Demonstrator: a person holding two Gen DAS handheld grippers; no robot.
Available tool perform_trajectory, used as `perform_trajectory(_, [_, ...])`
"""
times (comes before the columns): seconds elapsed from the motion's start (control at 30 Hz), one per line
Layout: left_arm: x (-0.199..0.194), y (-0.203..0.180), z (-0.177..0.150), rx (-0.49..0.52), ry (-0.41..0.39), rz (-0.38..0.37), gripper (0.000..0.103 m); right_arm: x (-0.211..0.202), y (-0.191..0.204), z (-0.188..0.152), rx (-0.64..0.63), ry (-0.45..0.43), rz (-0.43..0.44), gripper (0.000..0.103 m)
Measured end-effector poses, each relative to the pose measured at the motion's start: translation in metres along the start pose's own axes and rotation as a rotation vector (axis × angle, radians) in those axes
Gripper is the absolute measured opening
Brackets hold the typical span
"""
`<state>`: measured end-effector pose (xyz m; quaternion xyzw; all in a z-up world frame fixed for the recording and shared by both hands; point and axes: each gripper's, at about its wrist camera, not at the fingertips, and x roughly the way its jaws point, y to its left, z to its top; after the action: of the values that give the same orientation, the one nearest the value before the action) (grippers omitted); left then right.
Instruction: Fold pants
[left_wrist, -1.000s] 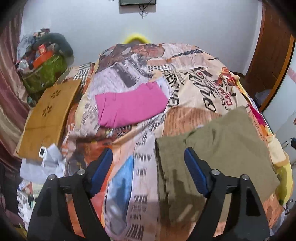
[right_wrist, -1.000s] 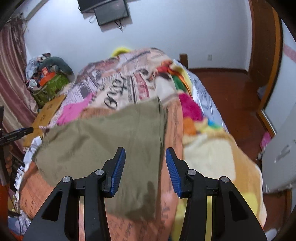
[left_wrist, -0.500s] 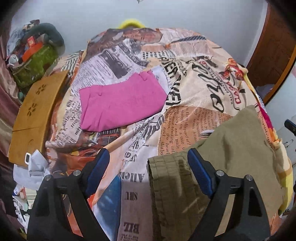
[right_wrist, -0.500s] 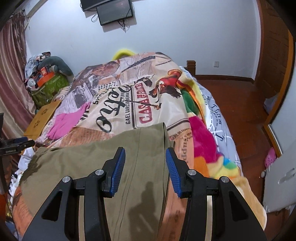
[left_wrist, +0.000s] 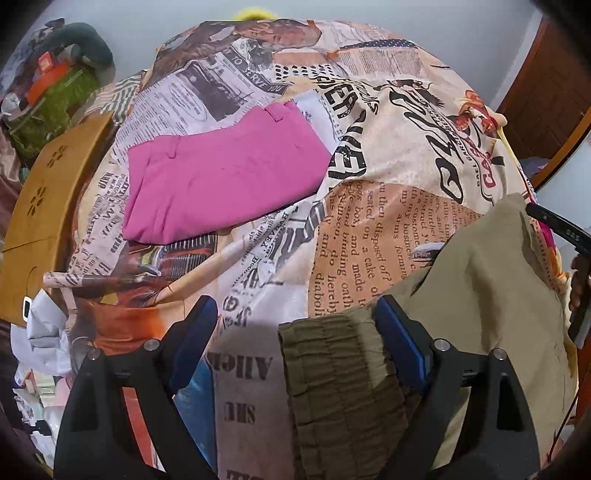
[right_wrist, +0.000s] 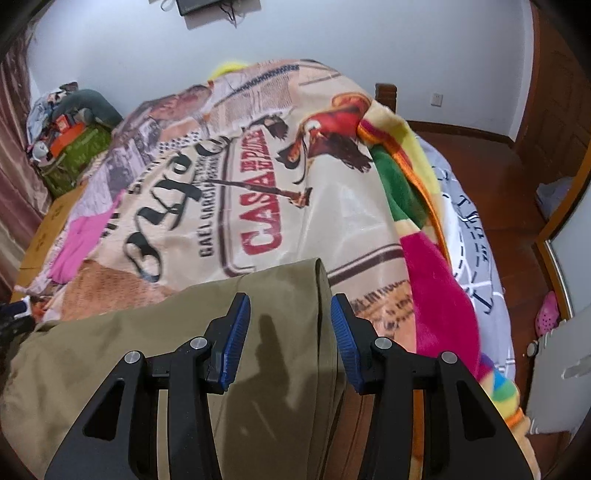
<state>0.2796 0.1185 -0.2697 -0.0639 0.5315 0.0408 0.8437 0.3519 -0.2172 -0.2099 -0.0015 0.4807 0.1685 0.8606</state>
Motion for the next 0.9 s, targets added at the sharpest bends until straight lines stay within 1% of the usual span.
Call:
perform_trajectory(0.1, [0.004, 0.002, -0.002, -0.008, 0.002, -0.009, 0.091, 0.015, 0.0, 0.0, -0.012, 0.026, -0.005, 0.042])
perform_trajectory(0.17, [0.005, 0.004, -0.004, -0.018, 0.005, -0.029, 0.091, 0.023, 0.002, -0.002, -0.029, 0.053, 0.014, 0.041])
perform_trajectory(0.2, [0.004, 0.004, -0.004, -0.017, 0.004, -0.035, 0.091, 0.025, 0.005, -0.004, -0.045, 0.05, 0.024, 0.035])
perform_trajectory(0.27, [0.004, 0.003, -0.004, -0.012, -0.001, -0.035, 0.091, 0.028, 0.011, -0.007, -0.084, 0.05, 0.008, 0.025])
perform_trajectory(0.3, [0.004, 0.003, -0.004, -0.007, -0.007, -0.032, 0.091, 0.029, 0.012, -0.008, -0.094, 0.052, 0.004, 0.015])
perform_trajectory(0.33, [0.003, 0.002, -0.005, -0.001, -0.013, -0.025, 0.091, 0.03, 0.014, -0.009, -0.104, 0.052, 0.001, 0.008])
perform_trajectory(0.4, [0.001, 0.0, -0.005, 0.008, -0.029, -0.009, 0.089, 0.03, 0.017, -0.01, -0.129, 0.036, -0.019, 0.008])
perform_trajectory(0.43, [0.0, 0.0, -0.005, 0.01, -0.04, -0.001, 0.086, 0.029, 0.019, -0.01, -0.141, 0.022, -0.034, 0.007])
perform_trajectory(0.5, [-0.002, -0.001, -0.006, 0.017, -0.055, 0.015, 0.084, 0.026, 0.021, -0.011, -0.163, 0.004, -0.063, 0.006])
perform_trajectory(0.67, [0.005, 0.004, -0.006, -0.006, -0.053, 0.043, 0.084, 0.024, 0.019, -0.007, -0.164, -0.035, -0.134, 0.005])
perform_trajectory(0.77, [0.007, 0.006, -0.005, -0.022, -0.048, 0.05, 0.084, 0.024, 0.017, -0.003, -0.167, -0.041, -0.183, 0.005])
perform_trajectory(0.83, [0.004, 0.006, -0.005, -0.025, -0.058, 0.065, 0.084, 0.021, 0.019, -0.001, -0.169, -0.037, -0.202, 0.005])
perform_trajectory(0.87, [0.002, 0.006, -0.004, -0.025, -0.063, 0.091, 0.079, 0.019, 0.02, 0.0, -0.169, -0.039, -0.212, 0.005])
perform_trajectory(0.9, [-0.001, 0.006, -0.003, -0.022, -0.07, 0.165, 0.078, 0.017, 0.02, 0.001, -0.167, -0.041, -0.221, 0.005])
